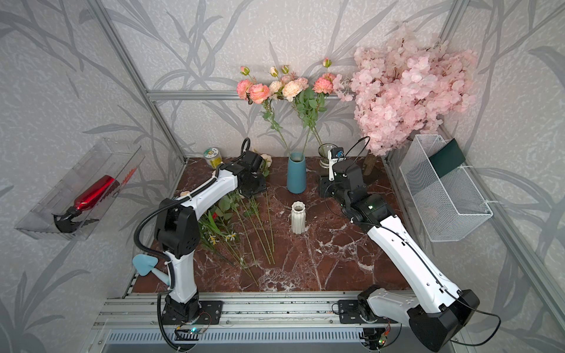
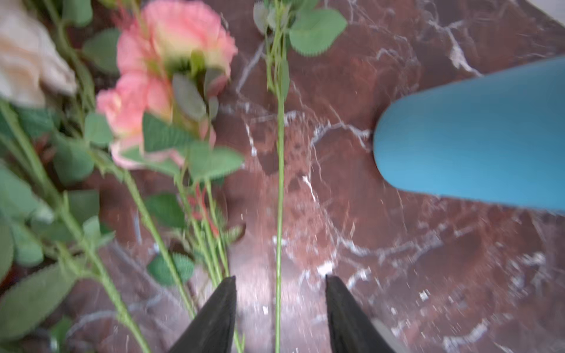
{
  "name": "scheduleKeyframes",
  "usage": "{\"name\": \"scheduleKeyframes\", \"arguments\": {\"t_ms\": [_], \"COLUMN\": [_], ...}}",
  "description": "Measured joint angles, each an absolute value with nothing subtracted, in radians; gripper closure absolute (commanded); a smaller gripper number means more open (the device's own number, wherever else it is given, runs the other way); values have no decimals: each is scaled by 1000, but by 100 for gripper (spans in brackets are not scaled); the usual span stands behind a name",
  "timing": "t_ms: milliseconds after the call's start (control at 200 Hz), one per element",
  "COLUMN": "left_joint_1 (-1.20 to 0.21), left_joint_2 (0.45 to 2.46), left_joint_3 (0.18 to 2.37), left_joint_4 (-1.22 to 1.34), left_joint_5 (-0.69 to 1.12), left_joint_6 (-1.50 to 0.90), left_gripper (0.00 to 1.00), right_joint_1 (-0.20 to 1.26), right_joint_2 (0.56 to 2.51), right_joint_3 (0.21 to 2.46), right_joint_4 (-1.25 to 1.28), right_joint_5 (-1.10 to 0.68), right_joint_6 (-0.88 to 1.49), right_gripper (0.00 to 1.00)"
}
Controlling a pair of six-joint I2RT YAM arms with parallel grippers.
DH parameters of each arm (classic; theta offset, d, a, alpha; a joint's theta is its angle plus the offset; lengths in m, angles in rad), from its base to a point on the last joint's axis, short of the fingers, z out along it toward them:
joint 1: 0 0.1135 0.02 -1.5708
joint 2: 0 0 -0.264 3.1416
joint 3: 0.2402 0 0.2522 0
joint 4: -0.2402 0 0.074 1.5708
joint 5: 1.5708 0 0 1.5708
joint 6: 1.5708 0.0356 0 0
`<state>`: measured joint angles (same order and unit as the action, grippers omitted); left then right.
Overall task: Place the pink flowers into the vase
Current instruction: Pick up the flower at the center of the board.
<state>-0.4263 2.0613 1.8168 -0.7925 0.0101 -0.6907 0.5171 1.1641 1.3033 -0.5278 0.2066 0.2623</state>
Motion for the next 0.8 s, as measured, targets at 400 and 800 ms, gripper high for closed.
{"name": "scheduleKeyframes", "arguments": {"t_ms": [400, 800], "left_joint_1": [-426, -420], "left_joint_2": [2457, 2542], "left_joint_3": [2298, 2380], "left_joint_4": [-963, -963], "left_joint_5": [-118, -147], "left_joint_6": [-684, -686], "left_gripper": [66, 69], "right_joint_1": [520, 520], "right_joint_2": [1037, 1026], "right_joint_3": [1208, 1191], "right_joint_4": [-513, -479], "right_joint_5": [119, 75], "right_joint_6": [265, 265], "right_gripper": [49, 49]}}
